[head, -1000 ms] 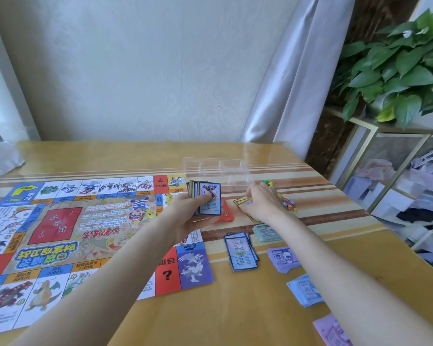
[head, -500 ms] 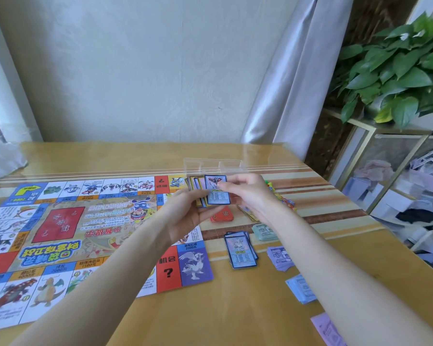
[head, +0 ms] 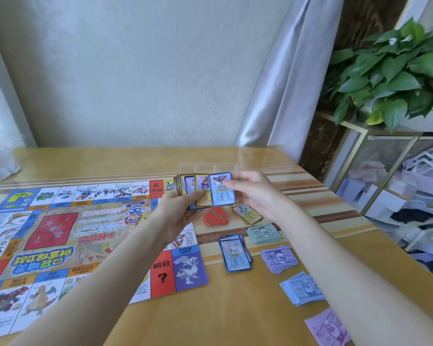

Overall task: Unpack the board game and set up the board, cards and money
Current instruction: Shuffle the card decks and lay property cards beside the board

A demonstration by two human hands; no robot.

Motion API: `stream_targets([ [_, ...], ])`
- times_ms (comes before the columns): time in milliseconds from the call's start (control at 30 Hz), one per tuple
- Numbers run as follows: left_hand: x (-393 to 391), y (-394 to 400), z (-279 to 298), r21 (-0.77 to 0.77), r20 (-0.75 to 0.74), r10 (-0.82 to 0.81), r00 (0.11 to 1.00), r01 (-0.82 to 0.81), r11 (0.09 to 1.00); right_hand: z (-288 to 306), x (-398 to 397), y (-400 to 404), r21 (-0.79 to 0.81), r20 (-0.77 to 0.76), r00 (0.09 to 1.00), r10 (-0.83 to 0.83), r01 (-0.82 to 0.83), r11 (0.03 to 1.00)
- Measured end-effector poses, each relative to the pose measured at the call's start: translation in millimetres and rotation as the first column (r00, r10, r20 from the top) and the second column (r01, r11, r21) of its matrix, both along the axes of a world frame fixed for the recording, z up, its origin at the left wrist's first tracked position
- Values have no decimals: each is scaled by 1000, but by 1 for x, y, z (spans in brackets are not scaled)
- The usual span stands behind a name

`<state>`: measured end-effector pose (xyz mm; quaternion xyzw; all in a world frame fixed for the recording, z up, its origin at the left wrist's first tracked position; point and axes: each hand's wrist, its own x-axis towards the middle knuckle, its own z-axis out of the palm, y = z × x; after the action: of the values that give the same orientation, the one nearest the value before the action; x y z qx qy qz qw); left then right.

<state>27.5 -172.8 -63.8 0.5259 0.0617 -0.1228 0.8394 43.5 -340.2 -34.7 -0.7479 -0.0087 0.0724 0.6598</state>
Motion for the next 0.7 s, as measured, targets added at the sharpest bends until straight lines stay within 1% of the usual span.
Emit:
stream_targets([
  [100, -3, -5, 0, -1, 4, -22, 1000, 22, 1000, -5, -1, 6, 6, 17, 1000, -4, 4, 1000],
  [200, -3, -1, -2, -2, -2, -16, 1000, 16, 1000, -6, -4, 7, 30, 14, 1000, 26, -27, 999],
  [333, -6, -1, -2, 19, 7, -54, 999, 53, 998, -4, -7, 6, -55, 23, 999, 27, -26, 998],
  [400, -7, -5, 1, 10, 18, -66, 998, 66, 998, -1, -5, 4, -69, 27, 1000, -10, 12, 998],
  [500, -6, -9, 6, -2, 42, -66, 997, 66, 998, 6, 5, -14, -12, -8, 990, -143, 143, 990],
  [533, -5, -8, 7, 19, 47, -62, 997, 61, 998, 5, 10, -23, -29, -24, 981, -192, 191, 981],
  [600, -3, -3, 5, 58, 41, -49, 998, 47, 997, -3, 18, -37, -159, -61, 961, -268, 256, 954],
  [700, 1, 3, -1, 49, 0, -42, 999, 42, 998, -23, 28, -45, -376, -67, 951, -301, 255, 891],
])
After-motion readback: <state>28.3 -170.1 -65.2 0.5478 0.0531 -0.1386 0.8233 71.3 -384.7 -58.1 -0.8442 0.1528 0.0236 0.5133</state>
